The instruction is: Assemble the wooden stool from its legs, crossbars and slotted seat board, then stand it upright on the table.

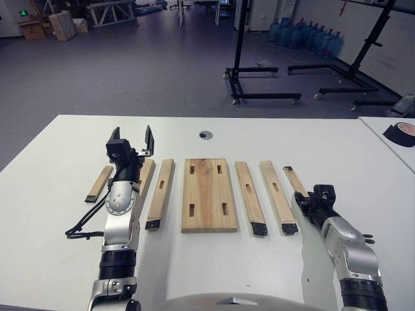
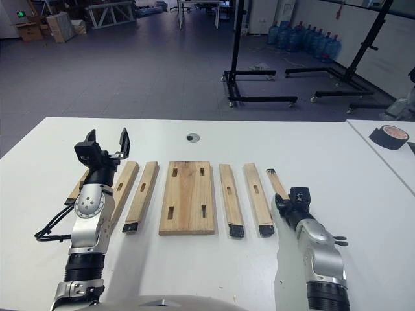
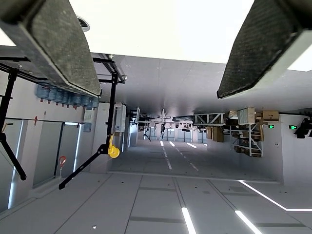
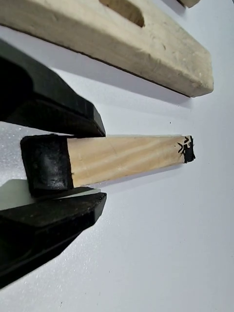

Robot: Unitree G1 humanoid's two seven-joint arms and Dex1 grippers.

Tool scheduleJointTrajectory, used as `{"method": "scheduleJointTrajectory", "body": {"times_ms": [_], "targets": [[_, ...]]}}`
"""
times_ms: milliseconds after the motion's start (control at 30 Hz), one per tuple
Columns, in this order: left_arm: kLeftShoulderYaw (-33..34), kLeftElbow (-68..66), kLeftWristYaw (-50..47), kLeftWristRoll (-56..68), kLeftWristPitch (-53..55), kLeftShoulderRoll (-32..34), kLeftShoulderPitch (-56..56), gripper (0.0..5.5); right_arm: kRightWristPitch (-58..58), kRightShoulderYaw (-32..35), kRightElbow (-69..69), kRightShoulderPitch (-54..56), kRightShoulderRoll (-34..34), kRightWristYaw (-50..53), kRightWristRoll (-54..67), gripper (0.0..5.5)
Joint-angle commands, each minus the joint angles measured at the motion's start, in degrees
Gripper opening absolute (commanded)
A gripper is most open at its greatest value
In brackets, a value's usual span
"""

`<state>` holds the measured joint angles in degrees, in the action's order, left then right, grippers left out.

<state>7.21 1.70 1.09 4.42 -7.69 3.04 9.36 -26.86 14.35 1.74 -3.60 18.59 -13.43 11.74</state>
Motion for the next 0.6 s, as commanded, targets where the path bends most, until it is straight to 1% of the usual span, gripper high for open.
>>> {"method": "scheduleJointTrajectory", "body": {"times_ms": [33,100,167,267,333,400,433,533,600], "targets": [[0.0,-0.8,-0.1,0.3,-0.2,-0.1,1.0,4.36,-2.7,-1.6,4.0,-1.4,-0.2,0.0,-1.1,1.28],[0.1,-1.0,0.6,1.3,0.0,-0.2,1.1,4.36,-2.1,-1.3,4.3,-0.3,-0.3,0.1,-0.5,1.28],[0.5,-0.6,3.1,5.2,1.6,-0.5,1.6,4.36,0.4,0.9,3.6,2.5,-0.4,-0.8,1.9,1.28],[1.6,0.5,8.9,15.7,7.5,-0.7,2.7,4.36,6.1,4.6,3.8,9.1,0.9,-2.9,5.5,1.28],[3.4,1.3,12.2,25.4,13.5,-1.0,3.7,4.36,9.1,4.1,2.4,12.2,1.8,-5.0,6.0,1.28],[7.2,2.7,15.6,41.6,22.8,-1.7,4.2,4.36,13.8,-1.5,0.1,14.1,3.4,-7.7,1.4,1.28],[7.7,3.6,17.9,47.2,27.0,-1.1,3.8,4.36,15.7,-4.6,-1.8,14.8,3.6,-9.4,-0.3,1.28],[7.1,6.2,20.3,58.7,38.2,0.7,2.0,4.36,18.3,-12.5,-8.2,17.1,1.4,-12.6,-1.8,1.28],[6.1,6.6,20.7,63.2,43.8,1.4,1.5,4.36,20.3,-17.4,-10.4,17.2,0.5,-13.8,-4.2,1.28]]}}
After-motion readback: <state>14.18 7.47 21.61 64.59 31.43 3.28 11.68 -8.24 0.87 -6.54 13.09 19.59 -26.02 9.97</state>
